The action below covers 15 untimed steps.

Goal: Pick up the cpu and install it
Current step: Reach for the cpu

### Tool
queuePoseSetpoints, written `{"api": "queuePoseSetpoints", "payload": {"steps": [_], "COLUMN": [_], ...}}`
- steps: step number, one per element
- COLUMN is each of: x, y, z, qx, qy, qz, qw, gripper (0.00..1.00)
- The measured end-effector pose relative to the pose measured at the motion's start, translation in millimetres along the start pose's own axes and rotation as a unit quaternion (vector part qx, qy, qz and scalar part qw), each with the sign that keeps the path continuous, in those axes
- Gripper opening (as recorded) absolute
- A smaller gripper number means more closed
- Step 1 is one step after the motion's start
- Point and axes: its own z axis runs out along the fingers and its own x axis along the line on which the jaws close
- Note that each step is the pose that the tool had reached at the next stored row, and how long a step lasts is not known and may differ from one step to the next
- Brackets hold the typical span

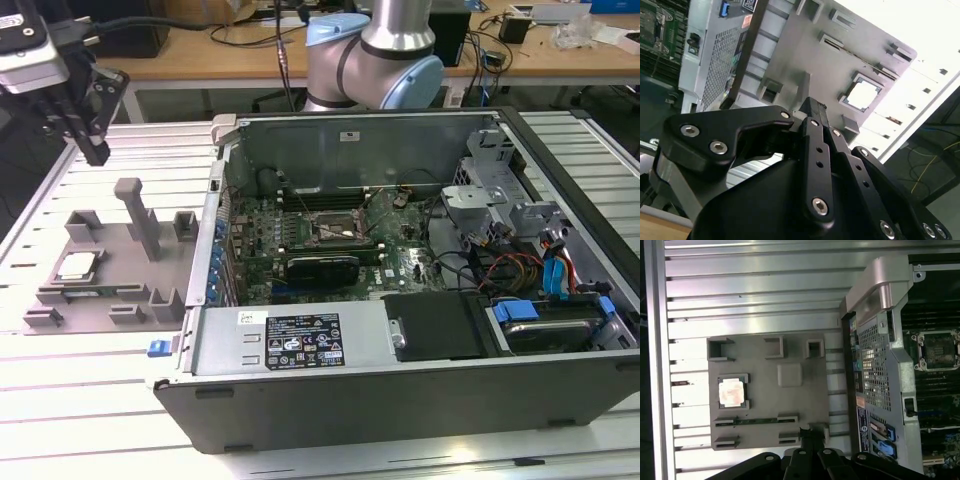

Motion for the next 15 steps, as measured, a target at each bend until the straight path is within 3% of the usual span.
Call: {"api": "queuePoseSetpoints", "payload": {"steps": [9,11,15], "x": [22.1,31.0,39.8], "y": [-1.6,-2.0,0.6], "z": [0.2,5.8,13.3], "qx": [-0.0001,-0.0002,-0.0001], "qy": [-0.0015,-0.0017,-0.0017], "qz": [0.0,0.0,0.0], "qw": [1.0,1.0,1.0], "gripper": [0.11,0.11,0.11]}}
